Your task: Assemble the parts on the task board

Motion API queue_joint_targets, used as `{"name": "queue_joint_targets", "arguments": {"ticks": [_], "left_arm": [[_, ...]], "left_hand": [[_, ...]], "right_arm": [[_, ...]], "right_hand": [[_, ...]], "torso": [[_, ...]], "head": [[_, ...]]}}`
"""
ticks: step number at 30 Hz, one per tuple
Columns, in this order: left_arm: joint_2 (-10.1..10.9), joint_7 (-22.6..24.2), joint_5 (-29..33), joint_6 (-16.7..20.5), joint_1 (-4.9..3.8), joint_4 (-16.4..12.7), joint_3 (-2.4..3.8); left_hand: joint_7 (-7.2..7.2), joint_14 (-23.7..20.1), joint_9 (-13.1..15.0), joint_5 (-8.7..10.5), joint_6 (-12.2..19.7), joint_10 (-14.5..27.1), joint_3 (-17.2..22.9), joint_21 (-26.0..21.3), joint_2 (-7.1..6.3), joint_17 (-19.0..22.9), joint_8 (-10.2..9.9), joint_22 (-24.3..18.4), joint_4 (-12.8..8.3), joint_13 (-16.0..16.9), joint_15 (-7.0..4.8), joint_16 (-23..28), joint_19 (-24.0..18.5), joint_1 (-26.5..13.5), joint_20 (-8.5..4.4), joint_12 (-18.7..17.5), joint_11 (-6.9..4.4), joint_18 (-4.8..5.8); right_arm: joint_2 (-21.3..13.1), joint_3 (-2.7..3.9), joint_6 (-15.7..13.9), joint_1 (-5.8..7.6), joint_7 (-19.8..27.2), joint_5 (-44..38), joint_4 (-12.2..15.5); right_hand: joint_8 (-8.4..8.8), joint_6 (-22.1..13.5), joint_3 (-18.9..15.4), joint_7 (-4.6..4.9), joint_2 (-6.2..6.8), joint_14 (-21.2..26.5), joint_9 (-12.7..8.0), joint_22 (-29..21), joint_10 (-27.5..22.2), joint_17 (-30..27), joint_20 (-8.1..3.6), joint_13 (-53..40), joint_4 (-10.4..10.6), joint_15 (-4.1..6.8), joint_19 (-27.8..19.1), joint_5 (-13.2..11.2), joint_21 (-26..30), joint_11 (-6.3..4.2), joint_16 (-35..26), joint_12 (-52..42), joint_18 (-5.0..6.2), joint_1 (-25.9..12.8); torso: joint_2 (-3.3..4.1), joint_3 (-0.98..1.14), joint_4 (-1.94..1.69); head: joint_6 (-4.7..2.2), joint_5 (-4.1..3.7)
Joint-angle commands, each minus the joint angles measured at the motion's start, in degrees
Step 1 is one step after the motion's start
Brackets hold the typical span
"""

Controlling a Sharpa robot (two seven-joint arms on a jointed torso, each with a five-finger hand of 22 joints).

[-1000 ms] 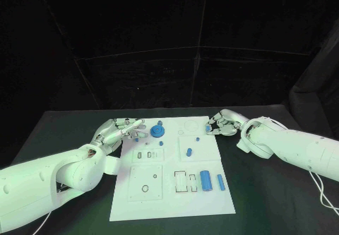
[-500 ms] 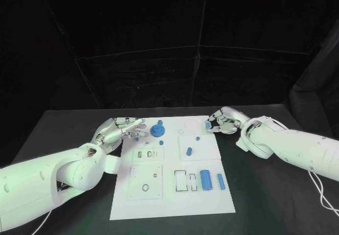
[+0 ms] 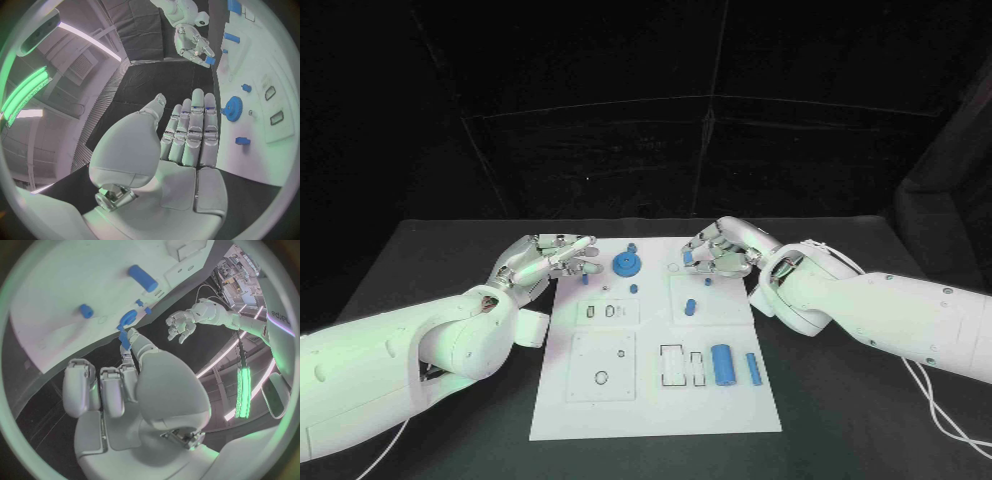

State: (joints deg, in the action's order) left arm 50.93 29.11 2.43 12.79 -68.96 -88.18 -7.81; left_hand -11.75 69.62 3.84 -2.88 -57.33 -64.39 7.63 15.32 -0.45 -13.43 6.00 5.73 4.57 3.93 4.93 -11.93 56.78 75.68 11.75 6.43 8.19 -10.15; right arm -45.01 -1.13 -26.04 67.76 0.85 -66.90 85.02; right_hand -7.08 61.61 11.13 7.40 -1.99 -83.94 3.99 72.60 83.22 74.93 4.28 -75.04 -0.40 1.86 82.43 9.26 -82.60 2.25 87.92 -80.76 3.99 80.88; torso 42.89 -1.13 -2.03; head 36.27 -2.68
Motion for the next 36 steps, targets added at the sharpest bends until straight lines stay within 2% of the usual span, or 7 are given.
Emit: {"name": "queue_joint_targets", "arguments": {"ticks": [1,6,10,15,19,28,36], "left_arm": [[-0.1,0.9,0.9,0.0,-0.1,0.2,0.07],[-0.1,1.4,1.4,0.8,-0.14,0.7,0.08],[0.0,1.8,1.6,1.3,-0.23,1.1,0.08],[0.0,2.0,1.7,1.5,-0.41,1.4,0.08],[-0.1,2.1,1.7,1.5,-0.48,1.6,0.08],[-0.4,2.1,1.7,1.2,-0.52,1.8,0.09],[-0.5,2.0,1.7,1.0,-0.52,2.0,0.09]], "left_hand": [[0.06,0.2,-0.1,0.08,-0.5,-0.4,0.0,-0.3,0.46,-0.1,-0.4,-0.1,-0.4,-0.1,0.07,0.3,0.3,0.0,-0.11,-0.4,-0.06,-0.4],[0.06,0.2,-0.1,0.08,-0.5,-0.4,0.0,-0.4,0.44,-0.1,-0.4,-0.1,-0.4,-0.1,0.08,0.3,0.3,-0.1,-0.11,-0.5,-0.05,-0.39],[0.05,0.2,-0.1,0.09,-0.5,-0.4,-0.1,-0.4,0.42,-0.1,-0.4,-0.1,-0.4,-0.1,0.09,0.3,0.3,-0.1,-0.11,-0.5,-0.04,-0.39],[0.04,0.2,-0.1,0.09,-0.5,-0.4,-0.1,-0.4,0.37,-0.1,-0.5,-0.1,-0.4,-0.1,0.1,0.4,0.4,-0.2,-0.1,-0.6,-0.02,-0.38],[0.04,0.2,-0.1,0.09,-0.5,-0.4,-0.1,-0.4,0.37,-0.1,-0.5,-0.1,-0.4,-0.1,0.1,0.4,0.4,-0.2,-0.1,-0.6,-0.02,-0.38],[0.04,0.2,-0.1,0.09,-0.5,-0.4,-0.1,-0.4,0.37,-0.1,-0.5,-0.1,-0.4,-0.1,0.1,0.4,0.4,-0.2,-0.1,-0.6,-0.02,-0.38],[0.04,0.2,-0.1,0.09,-0.5,-0.4,-0.1,-0.4,0.37,-0.1,-0.5,-0.2,-0.4,-0.1,0.11,0.5,0.3,-0.3,-0.09,-0.6,-0.02,-0.38]], "right_arm": [[2.5,0.02,-0.1,0.14,-7.3,-5.4,1.2],[6.4,-0.04,1.6,0.07,-10.0,-8.1,1.1],[9.2,-0.3,3.1,-0.12,-11.6,-9.9,0.4],[11.6,-0.8,4.4,-0.91,-12.6,-11.6,-0.5],[13.4,-0.98,5.6,-1.88,-13.9,-13.8,-1.4],[15.2,-1.04,6.8,-3.5,-15.2,-16.0,-2.7],[15.6,-1.04,6.9,-4.04,-15.9,-17.1,-3.1]], "right_hand": [[-0.2,1.1,0.9,-0.73,0.38,-5.0,0.1,-0.1,-0.2,9.9,-0.4,-4.3,0.4,0.39,0.0,0.2,-0.1,-0.4,0.0,0.0,-0.51,-0.5],[-0.14,1.0,1.0,-0.7,0.52,-5.0,0.0,-0.1,-0.2,9.9,-0.4,-4.3,0.3,0.38,0.0,0.3,0.0,-0.39,0.0,0.1,-0.51,-0.7],[-0.06,1.0,1.1,-0.66,0.63,-5.0,0.0,-0.1,-0.1,9.9,-0.39,-4.4,0.3,0.36,0.0,0.4,0.0,-0.35,0.0,0.0,-0.52,-1.0],[0.0,1.0,1.3,-0.65,0.92,-4.9,0.0,-0.2,-0.3,9.6,-0.38,-4.3,0.4,0.34,0.0,0.6,0.0,-0.33,-0.2,0.1,-0.51,-1.5],[0.07,1.0,1.3,-0.64,1.26,-4.9,0.0,-0.2,-0.3,9.5,-0.37,-4.2,0.3,0.34,0.0,0.8,0.0,-0.33,-0.2,0.2,-0.5,-1.8],[0.13,1.0,1.4,-0.61,1.43,-4.9,0.0,-0.2,-0.3,9.5,-0.37,-4.2,0.3,0.33,0.0,0.8,0.0,-0.31,-0.2,0.2,-0.51,-2.0],[0.16,0.9,1.4,-0.6,1.55,-4.9,0.0,-0.2,-0.3,9.5,-0.36,-4.2,0.3,0.33,0.0,0.8,0.0,-0.3,-0.2,0.2,-0.51,-2.2]], "torso": [[-0.69,-0.46,-0.35],[-1.03,-0.62,-0.67],[-1.24,-0.76,-0.91],[-1.26,-0.95,-1.05],[-1.17,-0.75,-0.99],[-1.11,-0.7,-1.1],[-1.18,-0.68,-1.03]], "head": [[0.8,0.89],[1.85,2.15],[2.38,2.94],[2.62,3.17],[2.75,3.38],[3.25,3.48],[3.43,3.75]]}}
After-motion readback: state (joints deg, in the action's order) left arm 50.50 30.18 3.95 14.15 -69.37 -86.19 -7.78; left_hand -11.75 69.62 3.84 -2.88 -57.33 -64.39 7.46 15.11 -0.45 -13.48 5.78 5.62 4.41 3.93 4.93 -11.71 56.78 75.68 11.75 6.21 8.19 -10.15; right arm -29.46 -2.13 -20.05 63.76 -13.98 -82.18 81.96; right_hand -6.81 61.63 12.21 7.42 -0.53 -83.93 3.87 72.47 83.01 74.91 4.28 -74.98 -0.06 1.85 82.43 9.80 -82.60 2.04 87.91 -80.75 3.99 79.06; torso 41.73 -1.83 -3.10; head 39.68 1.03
